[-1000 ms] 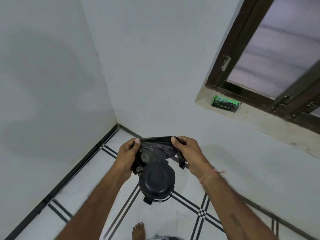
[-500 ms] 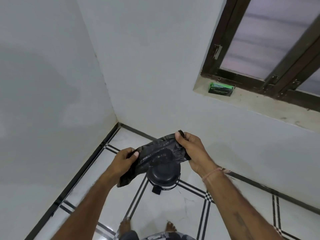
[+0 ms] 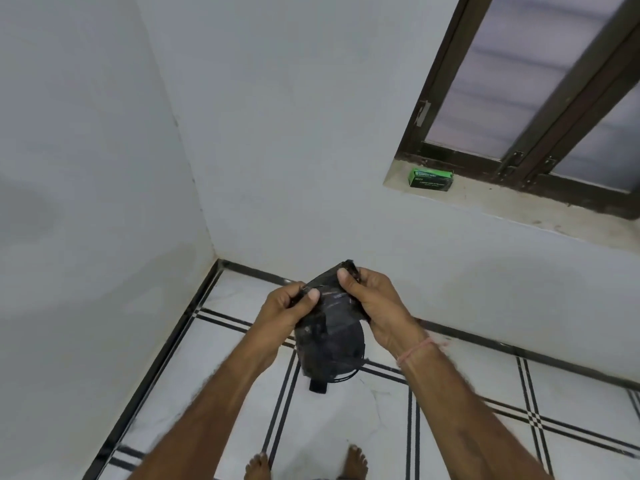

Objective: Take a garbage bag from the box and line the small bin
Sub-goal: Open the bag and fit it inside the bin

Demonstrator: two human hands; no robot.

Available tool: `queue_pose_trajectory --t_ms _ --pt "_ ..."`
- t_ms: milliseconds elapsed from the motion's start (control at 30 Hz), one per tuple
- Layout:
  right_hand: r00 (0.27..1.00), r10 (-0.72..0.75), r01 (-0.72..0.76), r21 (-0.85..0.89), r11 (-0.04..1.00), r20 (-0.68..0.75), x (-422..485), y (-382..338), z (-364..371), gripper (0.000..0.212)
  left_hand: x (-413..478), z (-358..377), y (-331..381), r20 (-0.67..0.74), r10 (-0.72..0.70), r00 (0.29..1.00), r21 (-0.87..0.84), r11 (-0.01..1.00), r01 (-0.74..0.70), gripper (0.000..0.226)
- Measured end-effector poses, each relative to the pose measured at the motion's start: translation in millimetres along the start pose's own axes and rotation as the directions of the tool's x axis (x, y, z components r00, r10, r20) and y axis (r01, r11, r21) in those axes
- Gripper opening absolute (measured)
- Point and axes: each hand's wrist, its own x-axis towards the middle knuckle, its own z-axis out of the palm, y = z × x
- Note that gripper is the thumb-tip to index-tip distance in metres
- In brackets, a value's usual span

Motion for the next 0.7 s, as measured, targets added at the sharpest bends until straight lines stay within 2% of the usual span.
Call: queue_pose_trajectory --t_ms 133,300,367,467,567,633,700 --pt "0.986 -0.034 0.027 -0.04 0.999 -0.161 -11.9 12.5 -1.6 0.036 -8.9 -15.7 -3.6 0.017 -0.037 0.999 0.021 0.999 0.037 0.016" --pt "0.999 -0.034 0.028 -0.132 0.991 -0.042 -18.6 19.9 10.3 0.02 -8.0 -15.6 2.6 0.068 -0.075 0.995 0.043 0.996 0.072 0.023" --pt "0.999 -0.04 0.036 -0.128 0.991 -0.028 -17.1 18.4 12.8 0.016 -6.7 -13.3 4.9 0.019 -0.064 0.998 0.034 0.997 0.064 0.027" --pt "0.999 -0.033 0.03 -0.064 0.997 -0.041 -14.0 20.6 10.3 0.013 -6.1 -14.1 4.6 -0.129 -0.043 0.991 0.026 0.999 0.046 0.026" --pt "0.997 0.083 -0.083 0.052 0.995 -0.009 -15.1 28.6 9.5 0.016 -6.7 -14.4 0.5 -0.245 -0.031 0.969 0.022 0.999 0.037 0.03" --pt "0.995 0.103 -0.104 0.063 0.993 0.015 -15.4 34.5 10.5 0.011 -9.2 -10.9 0.3 -0.267 -0.053 0.962 -0.006 0.999 0.053 0.032" --pt "0.998 0.069 -0.07 0.036 0.997 0.008 -14.0 38.8 11.6 0.014 -11.8 -8.5 0.1 -0.217 -0.091 0.972 -0.044 0.996 0.084 0.036"
